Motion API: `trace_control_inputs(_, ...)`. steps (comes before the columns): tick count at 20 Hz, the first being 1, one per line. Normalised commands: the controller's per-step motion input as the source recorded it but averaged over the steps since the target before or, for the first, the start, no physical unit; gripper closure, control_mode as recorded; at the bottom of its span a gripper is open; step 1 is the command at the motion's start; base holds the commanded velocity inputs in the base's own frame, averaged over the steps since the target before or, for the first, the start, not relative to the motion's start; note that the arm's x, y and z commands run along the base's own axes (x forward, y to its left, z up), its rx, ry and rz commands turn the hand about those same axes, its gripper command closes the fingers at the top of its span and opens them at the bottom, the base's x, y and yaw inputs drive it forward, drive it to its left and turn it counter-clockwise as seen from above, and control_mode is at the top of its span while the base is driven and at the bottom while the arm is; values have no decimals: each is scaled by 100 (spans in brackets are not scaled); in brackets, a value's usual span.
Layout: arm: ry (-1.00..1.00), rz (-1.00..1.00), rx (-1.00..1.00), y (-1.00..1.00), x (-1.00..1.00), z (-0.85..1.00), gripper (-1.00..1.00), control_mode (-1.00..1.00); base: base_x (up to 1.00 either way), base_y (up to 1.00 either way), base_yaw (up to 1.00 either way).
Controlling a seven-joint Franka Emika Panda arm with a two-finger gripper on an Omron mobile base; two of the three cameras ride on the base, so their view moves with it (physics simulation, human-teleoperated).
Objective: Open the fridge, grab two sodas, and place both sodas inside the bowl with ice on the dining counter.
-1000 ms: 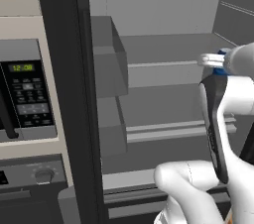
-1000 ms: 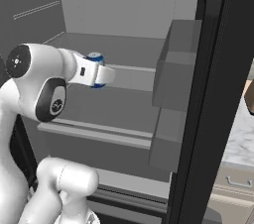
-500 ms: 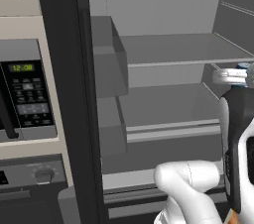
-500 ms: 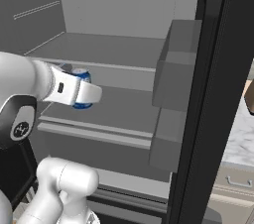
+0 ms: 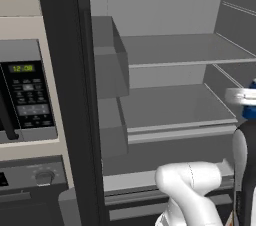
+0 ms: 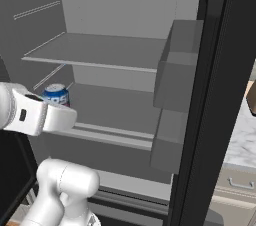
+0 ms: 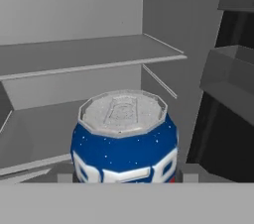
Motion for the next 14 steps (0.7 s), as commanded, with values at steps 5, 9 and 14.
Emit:
trace_control_inputs(5,-3,-1,0,7,-49,0,100,100,-38,1,-2)
trace_control_inputs(9,0,0,0,0,0,0,100,100,-99,7,-15)
trace_control_inputs(14,0,0,0,0,0,0,100,100,-93,11,-31)
